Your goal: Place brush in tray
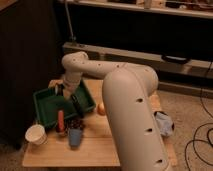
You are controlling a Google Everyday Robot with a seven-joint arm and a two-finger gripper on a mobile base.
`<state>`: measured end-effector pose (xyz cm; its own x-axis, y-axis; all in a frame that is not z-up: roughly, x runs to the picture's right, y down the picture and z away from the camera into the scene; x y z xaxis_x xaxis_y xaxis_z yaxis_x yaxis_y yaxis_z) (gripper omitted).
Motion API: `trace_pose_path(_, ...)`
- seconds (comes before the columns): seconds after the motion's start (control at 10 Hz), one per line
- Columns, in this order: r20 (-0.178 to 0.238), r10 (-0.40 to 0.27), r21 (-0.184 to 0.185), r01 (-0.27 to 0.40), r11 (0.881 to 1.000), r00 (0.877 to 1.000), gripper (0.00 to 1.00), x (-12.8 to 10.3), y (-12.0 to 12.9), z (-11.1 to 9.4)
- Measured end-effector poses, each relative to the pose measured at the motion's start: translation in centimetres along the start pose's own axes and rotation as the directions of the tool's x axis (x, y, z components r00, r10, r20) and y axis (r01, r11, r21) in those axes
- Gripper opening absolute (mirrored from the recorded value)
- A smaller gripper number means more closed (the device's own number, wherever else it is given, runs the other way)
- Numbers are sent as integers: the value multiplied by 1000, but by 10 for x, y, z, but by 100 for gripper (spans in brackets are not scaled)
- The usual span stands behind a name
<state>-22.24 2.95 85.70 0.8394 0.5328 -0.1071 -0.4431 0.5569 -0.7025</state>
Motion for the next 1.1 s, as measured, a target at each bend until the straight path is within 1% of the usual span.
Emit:
trace_pose_path(0.2, -16, 0, 15, 0, 1000, 1000, 59, -2, -1, 2)
trace_pose_path(0.4, -17, 6, 17, -5, 1000, 1000, 78, -2, -4, 3)
trace_pose_path(0.5, -13, 4, 16, -4, 1000, 1000, 80, -2, -4, 3)
trace_pose_path(1.0, 31, -4, 3, 4, 1000, 1000, 80, -5, -2, -8)
trace_pose_path(1.1, 29, -1, 5, 0, 1000, 1000, 80, -3, -5, -8)
